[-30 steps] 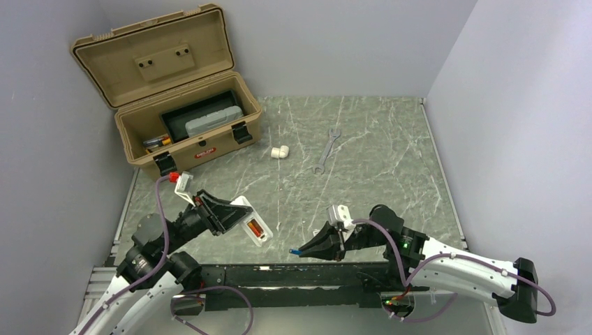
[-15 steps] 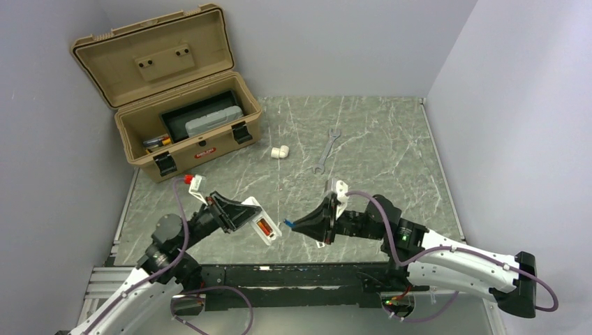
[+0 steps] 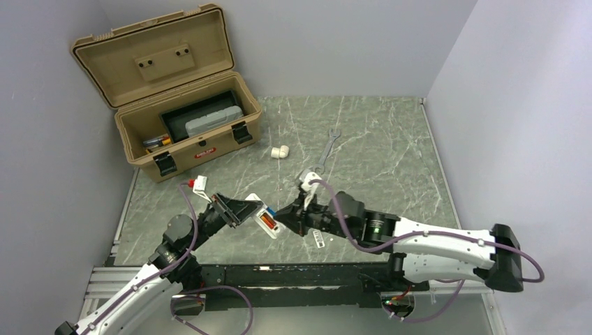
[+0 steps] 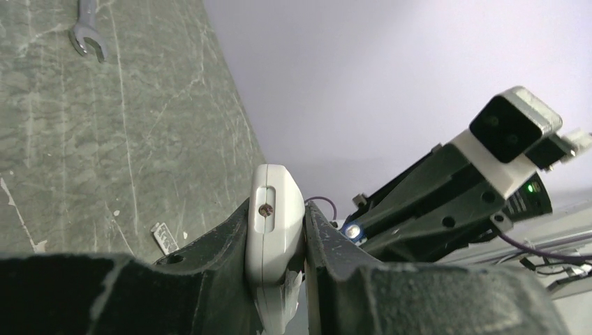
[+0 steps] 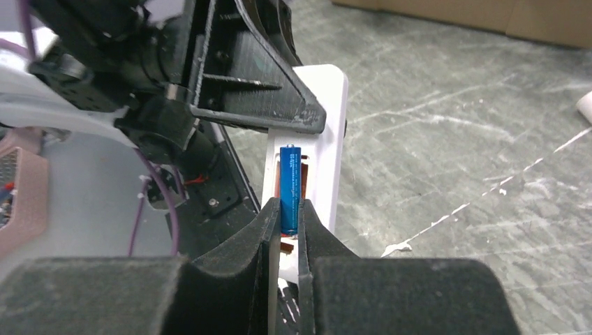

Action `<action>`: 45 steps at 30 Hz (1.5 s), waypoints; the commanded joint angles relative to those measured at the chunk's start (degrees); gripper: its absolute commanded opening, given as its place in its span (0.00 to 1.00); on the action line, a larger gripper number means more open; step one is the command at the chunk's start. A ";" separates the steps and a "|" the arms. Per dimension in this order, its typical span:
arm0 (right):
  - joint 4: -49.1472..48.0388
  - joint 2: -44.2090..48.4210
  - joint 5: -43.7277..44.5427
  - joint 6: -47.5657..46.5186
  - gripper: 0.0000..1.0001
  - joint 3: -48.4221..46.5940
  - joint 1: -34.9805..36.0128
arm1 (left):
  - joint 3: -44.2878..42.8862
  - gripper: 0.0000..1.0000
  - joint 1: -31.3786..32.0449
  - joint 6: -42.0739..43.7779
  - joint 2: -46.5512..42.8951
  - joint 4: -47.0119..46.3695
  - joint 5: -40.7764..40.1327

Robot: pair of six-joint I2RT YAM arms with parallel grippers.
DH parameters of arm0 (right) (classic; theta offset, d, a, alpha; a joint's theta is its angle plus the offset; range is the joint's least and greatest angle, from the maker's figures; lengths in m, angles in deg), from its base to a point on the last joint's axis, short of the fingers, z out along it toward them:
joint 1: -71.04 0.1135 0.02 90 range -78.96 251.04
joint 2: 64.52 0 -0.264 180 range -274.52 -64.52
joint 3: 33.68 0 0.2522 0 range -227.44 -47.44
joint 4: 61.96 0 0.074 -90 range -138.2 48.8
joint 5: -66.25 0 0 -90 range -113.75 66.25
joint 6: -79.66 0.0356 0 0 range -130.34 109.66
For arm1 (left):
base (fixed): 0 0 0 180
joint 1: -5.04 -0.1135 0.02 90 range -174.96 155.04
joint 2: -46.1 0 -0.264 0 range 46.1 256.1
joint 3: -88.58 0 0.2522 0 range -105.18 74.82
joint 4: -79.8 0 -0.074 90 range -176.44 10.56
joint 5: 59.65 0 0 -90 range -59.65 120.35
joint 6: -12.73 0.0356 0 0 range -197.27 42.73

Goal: Load the batteries into the remote control
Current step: Load the battery into the remote control.

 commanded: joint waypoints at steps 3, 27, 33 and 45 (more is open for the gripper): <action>-1.68 -7.06 8.59 1.86 0.00 -5.06 3.82 | -3.34 0.00 0.16 -1.76 -1.52 2.05 -4.09; 2.41 -14.29 15.61 0.32 0.05 -9.51 6.53 | -3.53 0.00 0.18 -1.91 -3.12 4.40 -4.10; 2.94 -14.40 16.93 -0.35 0.16 -9.56 7.17 | -3.27 0.00 0.13 -2.07 -3.54 4.83 -4.24; 3.14 -13.15 17.79 -1.78 0.20 -9.64 7.99 | -2.56 0.00 0.18 -2.87 -3.33 4.48 -4.04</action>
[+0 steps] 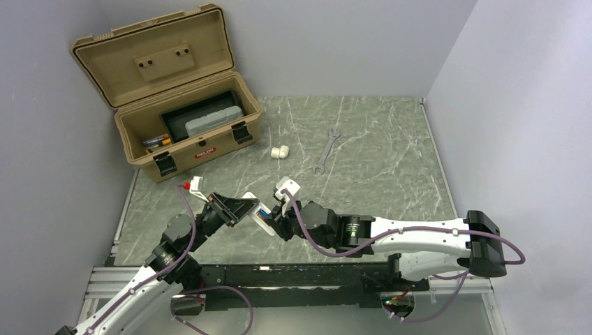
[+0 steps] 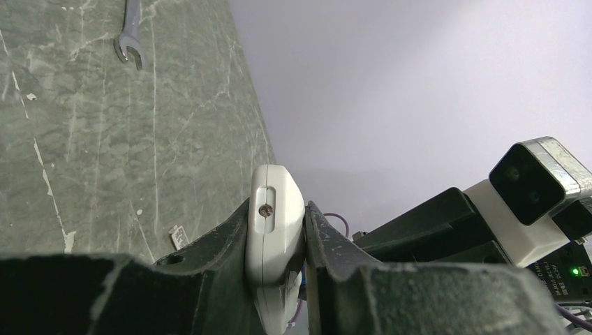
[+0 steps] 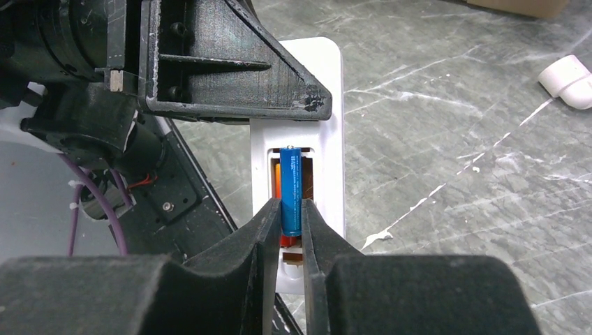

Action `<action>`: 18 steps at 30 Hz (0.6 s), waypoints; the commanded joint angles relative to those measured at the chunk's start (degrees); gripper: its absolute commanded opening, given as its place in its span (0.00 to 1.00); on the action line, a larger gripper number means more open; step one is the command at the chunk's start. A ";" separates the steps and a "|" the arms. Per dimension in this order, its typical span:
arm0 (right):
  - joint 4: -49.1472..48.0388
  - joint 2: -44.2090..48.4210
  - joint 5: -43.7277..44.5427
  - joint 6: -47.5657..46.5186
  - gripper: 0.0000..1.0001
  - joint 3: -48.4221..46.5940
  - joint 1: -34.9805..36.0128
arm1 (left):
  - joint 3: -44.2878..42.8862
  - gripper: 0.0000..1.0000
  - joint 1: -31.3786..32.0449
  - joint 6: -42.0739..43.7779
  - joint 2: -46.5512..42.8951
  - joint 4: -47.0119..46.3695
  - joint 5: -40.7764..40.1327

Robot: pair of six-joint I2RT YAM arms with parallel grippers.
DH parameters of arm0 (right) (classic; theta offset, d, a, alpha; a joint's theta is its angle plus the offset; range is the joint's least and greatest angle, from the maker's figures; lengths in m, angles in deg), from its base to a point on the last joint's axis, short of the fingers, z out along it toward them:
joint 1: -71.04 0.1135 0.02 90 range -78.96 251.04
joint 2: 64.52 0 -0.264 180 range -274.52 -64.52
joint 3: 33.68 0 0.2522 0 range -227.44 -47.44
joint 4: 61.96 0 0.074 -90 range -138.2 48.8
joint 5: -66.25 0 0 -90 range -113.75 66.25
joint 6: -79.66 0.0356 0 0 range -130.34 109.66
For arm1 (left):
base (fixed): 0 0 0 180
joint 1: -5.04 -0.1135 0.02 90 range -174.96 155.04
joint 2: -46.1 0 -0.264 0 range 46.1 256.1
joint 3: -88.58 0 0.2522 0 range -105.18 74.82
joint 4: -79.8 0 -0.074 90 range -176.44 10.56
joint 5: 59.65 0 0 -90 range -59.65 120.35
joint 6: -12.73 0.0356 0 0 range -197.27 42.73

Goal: Load the batteries into the remote control
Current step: Load the battery into the remote control.

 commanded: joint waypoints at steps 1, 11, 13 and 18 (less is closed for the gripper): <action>-0.25 1.05 1.70 -1.07 0.20 -2.30 0.36 | -1.05 0.00 0.21 -1.88 -0.75 -3.18 1.22; 0.38 2.79 2.17 -0.46 0.19 -1.58 0.89 | -1.35 0.00 0.22 -1.90 -1.35 -1.98 0.94; 0.35 3.14 2.39 -0.45 0.17 -1.34 0.95 | -1.22 0.00 0.21 -1.96 -1.37 -1.99 0.85; 0.13 3.36 2.49 -0.53 0.15 -1.15 0.99 | -1.22 0.00 0.19 -1.92 -1.05 -2.36 0.81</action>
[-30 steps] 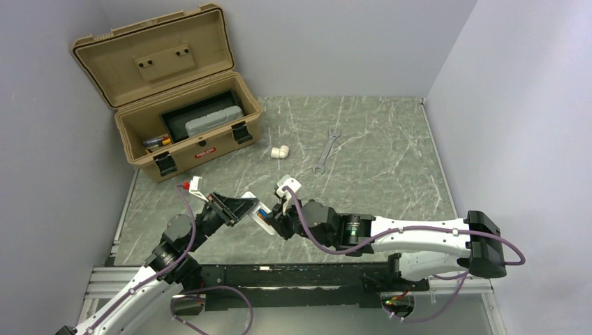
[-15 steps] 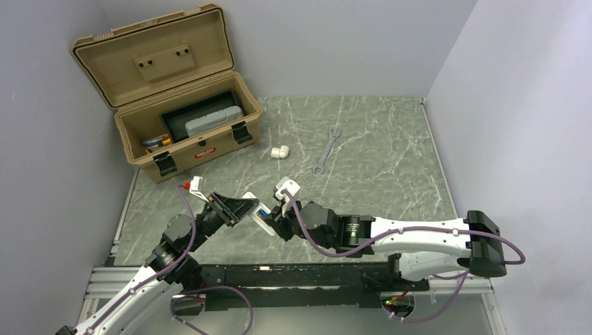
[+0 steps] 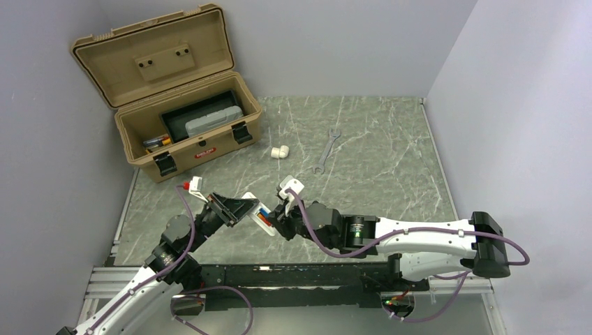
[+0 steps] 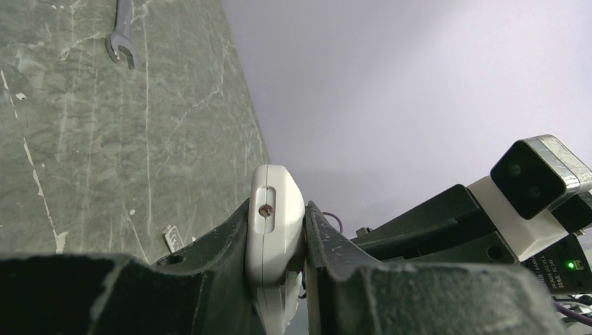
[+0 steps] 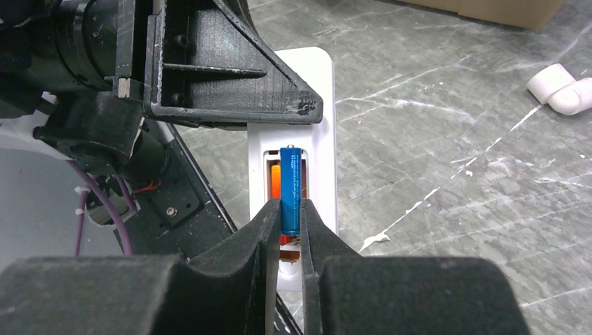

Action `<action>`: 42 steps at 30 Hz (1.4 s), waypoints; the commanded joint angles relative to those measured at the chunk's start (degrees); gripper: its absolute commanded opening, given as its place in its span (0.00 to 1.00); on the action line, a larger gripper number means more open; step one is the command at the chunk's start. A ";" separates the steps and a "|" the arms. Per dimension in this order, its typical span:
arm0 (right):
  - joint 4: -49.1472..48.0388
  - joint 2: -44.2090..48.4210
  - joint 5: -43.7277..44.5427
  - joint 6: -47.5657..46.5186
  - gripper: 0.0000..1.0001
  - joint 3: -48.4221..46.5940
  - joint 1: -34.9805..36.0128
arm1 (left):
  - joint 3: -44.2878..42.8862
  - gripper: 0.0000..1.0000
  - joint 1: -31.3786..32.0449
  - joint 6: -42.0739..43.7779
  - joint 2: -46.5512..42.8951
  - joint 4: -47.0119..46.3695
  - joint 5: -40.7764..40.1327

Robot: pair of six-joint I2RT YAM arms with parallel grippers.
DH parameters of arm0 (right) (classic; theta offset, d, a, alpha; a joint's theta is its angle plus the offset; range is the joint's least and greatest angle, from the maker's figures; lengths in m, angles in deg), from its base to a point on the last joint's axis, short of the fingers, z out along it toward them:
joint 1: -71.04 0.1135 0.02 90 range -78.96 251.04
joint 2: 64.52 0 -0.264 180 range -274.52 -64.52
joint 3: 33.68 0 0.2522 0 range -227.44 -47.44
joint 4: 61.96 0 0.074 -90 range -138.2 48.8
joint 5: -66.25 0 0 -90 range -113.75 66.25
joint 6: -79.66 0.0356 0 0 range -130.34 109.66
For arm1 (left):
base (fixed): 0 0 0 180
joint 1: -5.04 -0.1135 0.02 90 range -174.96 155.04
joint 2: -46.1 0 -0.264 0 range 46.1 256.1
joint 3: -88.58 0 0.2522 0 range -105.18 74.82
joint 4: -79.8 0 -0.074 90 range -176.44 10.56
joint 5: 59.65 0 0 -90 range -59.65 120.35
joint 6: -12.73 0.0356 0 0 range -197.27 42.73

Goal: Load the batteries into the remote control
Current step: Load the battery into the remote control.

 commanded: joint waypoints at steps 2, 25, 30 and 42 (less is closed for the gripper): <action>-0.54 1.34 1.35 -0.42 0.16 -1.12 0.24 | -1.25 0.00 0.18 -1.39 -0.01 -2.82 0.84; -1.42 -1.38 0.91 -1.11 0.25 -1.88 0.29 | -1.40 0.00 0.22 -1.47 0.81 -3.57 1.55; -0.72 0.48 1.45 -1.92 0.27 -2.26 0.25 | -1.02 0.00 0.22 -1.63 0.45 -3.06 1.57; -0.39 8.10 1.86 -5.22 0.49 -0.89 0.23 | -0.25 0.00 0.20 -2.42 -0.03 -2.30 2.48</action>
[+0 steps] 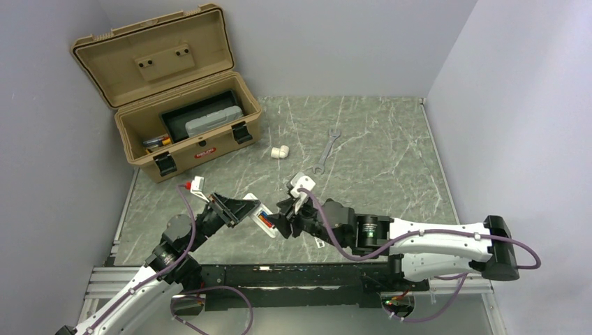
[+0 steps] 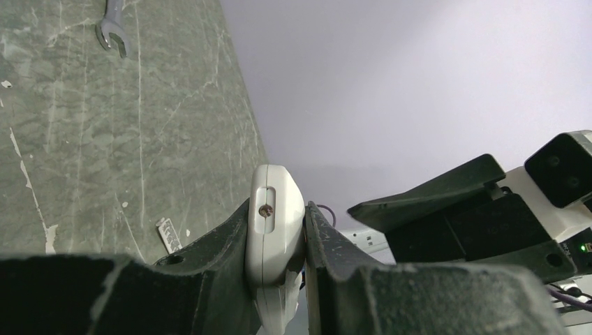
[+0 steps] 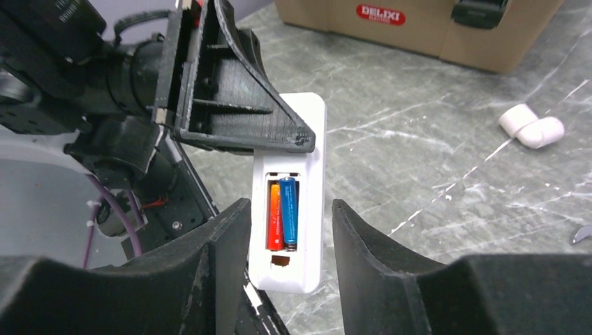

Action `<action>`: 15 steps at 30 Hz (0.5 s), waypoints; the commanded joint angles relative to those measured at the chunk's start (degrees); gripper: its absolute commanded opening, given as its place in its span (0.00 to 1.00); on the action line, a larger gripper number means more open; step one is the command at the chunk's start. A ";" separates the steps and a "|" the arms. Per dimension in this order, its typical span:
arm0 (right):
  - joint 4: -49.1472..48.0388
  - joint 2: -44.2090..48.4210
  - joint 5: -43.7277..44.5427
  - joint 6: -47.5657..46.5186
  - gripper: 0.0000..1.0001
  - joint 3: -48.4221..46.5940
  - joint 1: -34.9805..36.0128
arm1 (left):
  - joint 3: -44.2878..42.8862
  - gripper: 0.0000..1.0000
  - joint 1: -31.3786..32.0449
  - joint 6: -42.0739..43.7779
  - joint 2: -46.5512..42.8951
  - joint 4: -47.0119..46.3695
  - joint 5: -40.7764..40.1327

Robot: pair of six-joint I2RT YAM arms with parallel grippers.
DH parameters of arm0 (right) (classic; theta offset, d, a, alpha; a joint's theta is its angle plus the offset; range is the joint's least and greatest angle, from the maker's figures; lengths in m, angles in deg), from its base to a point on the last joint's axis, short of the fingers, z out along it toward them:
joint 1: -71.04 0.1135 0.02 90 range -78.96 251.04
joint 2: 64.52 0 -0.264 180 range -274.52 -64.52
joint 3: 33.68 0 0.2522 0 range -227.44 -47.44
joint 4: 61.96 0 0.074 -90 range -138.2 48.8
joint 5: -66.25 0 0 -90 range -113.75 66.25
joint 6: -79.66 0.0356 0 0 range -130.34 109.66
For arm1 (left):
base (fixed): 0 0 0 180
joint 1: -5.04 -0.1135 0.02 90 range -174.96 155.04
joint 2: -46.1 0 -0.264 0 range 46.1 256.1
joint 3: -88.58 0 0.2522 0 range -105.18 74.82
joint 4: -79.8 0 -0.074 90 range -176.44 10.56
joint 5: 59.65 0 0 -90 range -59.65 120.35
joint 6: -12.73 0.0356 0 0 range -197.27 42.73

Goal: Load the batteries into the remote control
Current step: Load the battery into the remote control.

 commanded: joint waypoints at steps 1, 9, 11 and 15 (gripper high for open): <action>-0.41 3.72 0.60 -2.31 0.50 -0.67 -0.03 | -0.27 0.00 0.15 -1.51 -0.81 -1.77 1.20; 0.42 13.12 -15.25 -20.09 0.55 4.33 -0.03 | -0.10 0.00 0.14 -1.19 3.00 -7.12 9.80; 2.14 16.21 -26.67 -26.52 0.62 5.70 -0.05 | -0.08 0.00 0.16 -0.99 4.95 -9.68 13.35; 8.68 19.20 -35.11 -31.45 0.56 4.90 -0.01 | 0.99 0.00 0.14 -1.65 8.73 -17.69 20.23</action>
